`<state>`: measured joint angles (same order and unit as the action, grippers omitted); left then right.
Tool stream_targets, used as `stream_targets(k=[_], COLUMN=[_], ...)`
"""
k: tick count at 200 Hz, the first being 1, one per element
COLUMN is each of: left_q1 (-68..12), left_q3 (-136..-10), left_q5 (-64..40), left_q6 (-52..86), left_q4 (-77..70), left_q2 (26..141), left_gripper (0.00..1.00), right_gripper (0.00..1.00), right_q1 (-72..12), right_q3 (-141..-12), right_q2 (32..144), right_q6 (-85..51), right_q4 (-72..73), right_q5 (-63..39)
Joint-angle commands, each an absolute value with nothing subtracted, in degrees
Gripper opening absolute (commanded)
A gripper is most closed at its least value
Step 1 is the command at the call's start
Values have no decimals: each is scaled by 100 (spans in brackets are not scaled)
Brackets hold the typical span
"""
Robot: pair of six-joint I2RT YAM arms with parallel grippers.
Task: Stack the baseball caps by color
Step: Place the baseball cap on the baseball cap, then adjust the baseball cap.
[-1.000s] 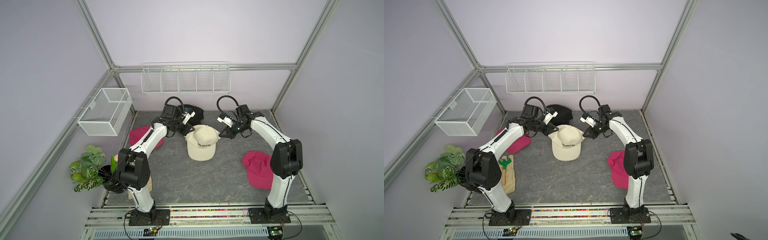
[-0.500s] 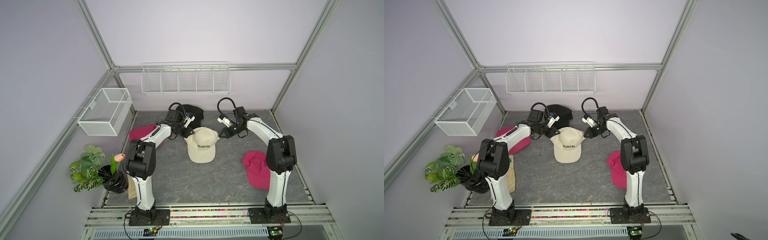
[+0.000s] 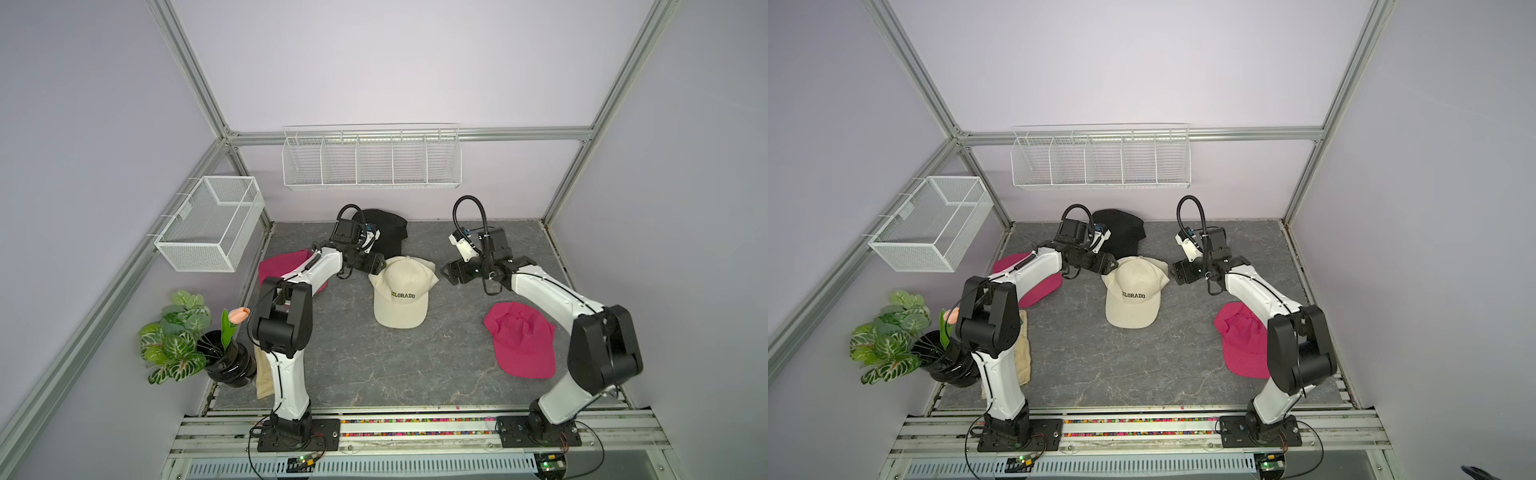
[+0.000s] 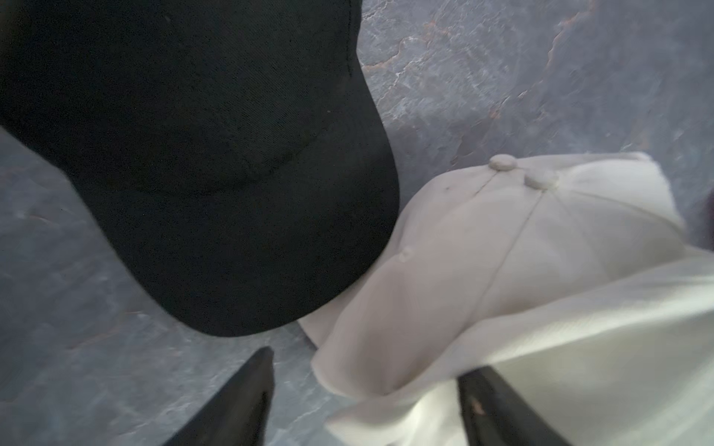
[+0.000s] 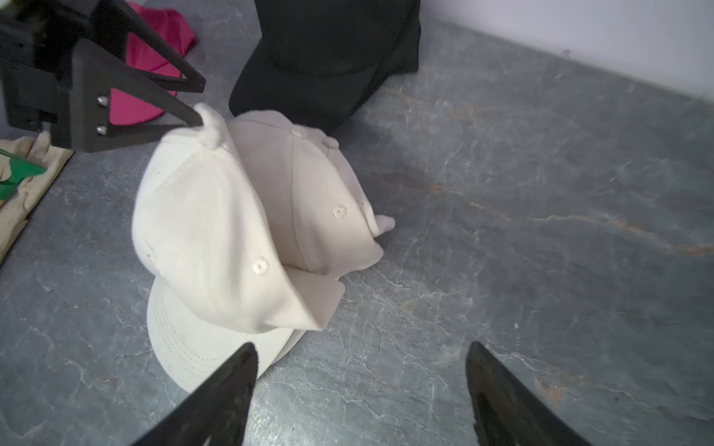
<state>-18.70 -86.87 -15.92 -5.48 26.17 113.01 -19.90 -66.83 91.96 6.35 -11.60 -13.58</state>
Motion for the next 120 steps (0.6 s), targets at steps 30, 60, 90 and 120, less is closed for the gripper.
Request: stream_targets(k=[30,60,90,120], left_q1=[-1881,-2172,-2486,-2688], left_q3=[-8843,-9180,-9887,-10659], left_q5=[-187,310,330,343], left_q6=[720,959,967,860], left_q4=[2353,2387,2748,3213], left_q2=[10765,10978,11458,12063], left_gripper=[100,99,100,100], right_gripper=[84,85,84,84], right_q1=[-2800,-3656,-4408,-5123], right_q3=[-5398,-4897,-4695,-4516], right_q2=[8627,8631,8823,9044], right_q6=[2321,3746,4603,5560], right_q4=[769,1012,1082,1146], right_q5=[-1425,-1541,-1255,-447])
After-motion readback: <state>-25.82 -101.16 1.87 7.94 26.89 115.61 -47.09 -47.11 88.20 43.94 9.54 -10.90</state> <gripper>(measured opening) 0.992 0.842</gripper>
